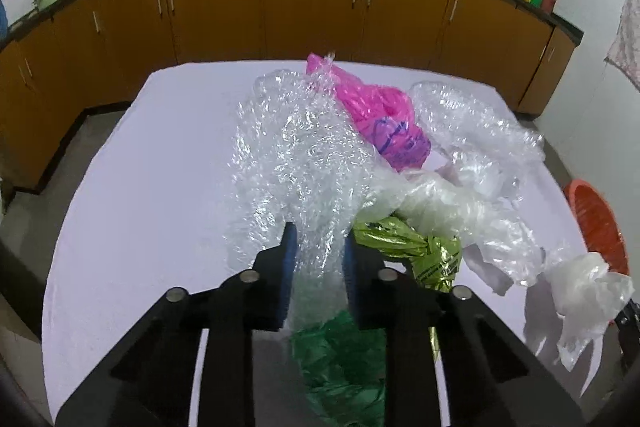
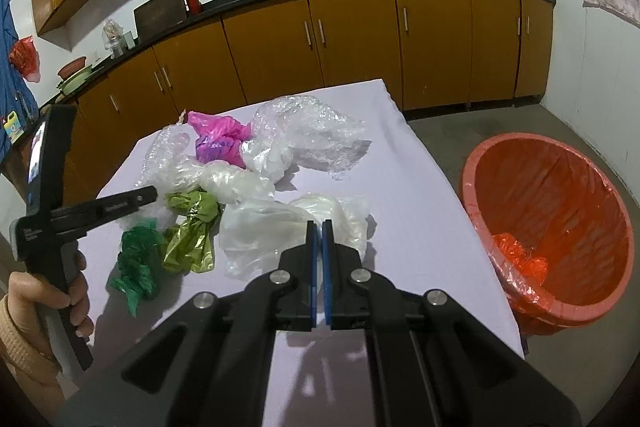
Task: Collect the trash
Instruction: 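Grasp the bubble wrap with the left tool while the right tool grasps a clear bag, then carry bubble wrap and clear bag over the orange basket and open both tools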
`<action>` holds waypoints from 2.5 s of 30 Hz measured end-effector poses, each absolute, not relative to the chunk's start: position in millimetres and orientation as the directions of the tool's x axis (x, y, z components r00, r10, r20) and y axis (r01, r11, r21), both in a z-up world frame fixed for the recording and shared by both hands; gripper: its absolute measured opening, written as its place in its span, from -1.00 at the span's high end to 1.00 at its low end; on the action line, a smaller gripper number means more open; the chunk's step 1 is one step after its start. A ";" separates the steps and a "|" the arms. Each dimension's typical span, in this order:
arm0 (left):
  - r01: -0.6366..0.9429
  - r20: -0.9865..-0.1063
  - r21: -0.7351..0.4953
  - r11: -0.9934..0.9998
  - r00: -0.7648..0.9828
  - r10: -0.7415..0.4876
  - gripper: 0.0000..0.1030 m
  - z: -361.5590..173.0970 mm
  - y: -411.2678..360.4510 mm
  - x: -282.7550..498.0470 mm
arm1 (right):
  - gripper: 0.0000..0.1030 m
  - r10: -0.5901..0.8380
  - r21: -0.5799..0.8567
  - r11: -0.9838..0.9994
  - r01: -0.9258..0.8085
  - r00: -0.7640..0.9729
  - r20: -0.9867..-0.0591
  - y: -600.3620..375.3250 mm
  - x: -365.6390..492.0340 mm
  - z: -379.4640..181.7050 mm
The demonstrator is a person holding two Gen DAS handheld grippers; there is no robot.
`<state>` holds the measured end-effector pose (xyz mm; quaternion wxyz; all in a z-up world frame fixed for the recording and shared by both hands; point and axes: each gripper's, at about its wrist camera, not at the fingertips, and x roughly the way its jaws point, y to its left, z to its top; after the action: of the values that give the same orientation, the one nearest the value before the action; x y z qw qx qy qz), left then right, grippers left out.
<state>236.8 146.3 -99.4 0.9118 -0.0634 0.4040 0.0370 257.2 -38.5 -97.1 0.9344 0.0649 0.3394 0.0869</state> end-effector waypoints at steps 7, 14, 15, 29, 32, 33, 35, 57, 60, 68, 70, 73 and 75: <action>-0.133 -0.713 -0.117 0.984 0.701 0.009 0.62 -83.2 166.9 225.7 | 0.92 0.213 0.188 0.975 -0.122 0.765 -0.607 -39.6 256.3 -90.5; -0.128 -0.673 -0.133 0.983 0.740 0.005 0.66 -61.8 174.8 217.5 | 0.92 0.219 0.192 0.973 -0.129 0.778 -0.588 -39.6 255.7 -80.2; -0.124 -0.669 -0.135 0.983 0.743 0.002 0.68 -59.8 173.7 217.9 | 0.92 0.220 0.192 0.973 -0.130 0.779 -0.587 -39.4 255.5 -79.1; -0.014 -0.587 -0.177 0.984 0.804 -0.094 0.76 -19.9 142.7 210.6 | 0.92 0.222 0.196 0.971 -0.134 0.804 -0.552 -43.1 254.7 -61.9; 0.014 -0.577 -0.182 0.983 0.808 -0.118 0.77 -15.3 133.8 210.6 | 0.92 0.221 0.199 0.971 -0.132 0.810 -0.543 -46.0 253.8 -58.3; 0.028 -0.574 -0.182 0.983 0.809 -0.129 0.77 -13.9 128.3 211.4 | 0.92 0.221 0.199 0.971 -0.131 0.812 -0.541 -47.0 253.8 -57.2; 0.048 -0.570 -0.182 0.982 0.809 -0.145 0.77 -12.7 119.3 211.5 | 0.92 0.216 0.197 0.972 -0.128 0.818 -0.533 -50.4 253.4 -53.9; 0.279 -0.529 -0.202 0.939 0.776 -0.345 0.77 -1.4 30.2 219.1 | 0.92 0.081 0.214 0.977 0.025 0.876 -0.476 -127.0 249.6 -33.3; 0.314 -0.524 -0.208 0.926 0.764 -0.377 0.77 -0.5 11.7 220.7 | 0.92 0.054 0.216 0.975 0.057 0.878 -0.475 -142.6 249.0 -34.3; 0.422 -0.510 -0.219 0.880 0.719 -0.472 0.77 0.8 -45.1 229.9 | 0.92 -0.027 0.220 0.964 0.149 0.879 -0.477 -191.7 244.2 -39.9; 0.454 -0.512 -0.223 0.863 0.699 -0.500 0.77 -2.0 -63.3 232.4 | 0.92 -0.049 0.217 0.961 0.173 0.876 -0.480 -204.8 243.1 -41.9; 0.493 -0.518 -0.225 0.840 0.670 -0.532 0.77 -8.2 -86.9 234.9 | 0.92 -0.082 0.213 0.955 0.209 0.870 -0.485 -225.2 240.1 -45.3; 0.515 -0.524 -0.229 0.826 0.650 -0.551 0.77 -12.7 -100.1 236.2 | 0.92 -0.105 0.208 0.950 0.233 0.865 -0.490 -239.2 238.3 -47.9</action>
<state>236.2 -100.1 -12.7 0.9078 -0.0296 0.2981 -0.2936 238.3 -239.2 -47.9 0.9568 0.1311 0.2441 -0.0881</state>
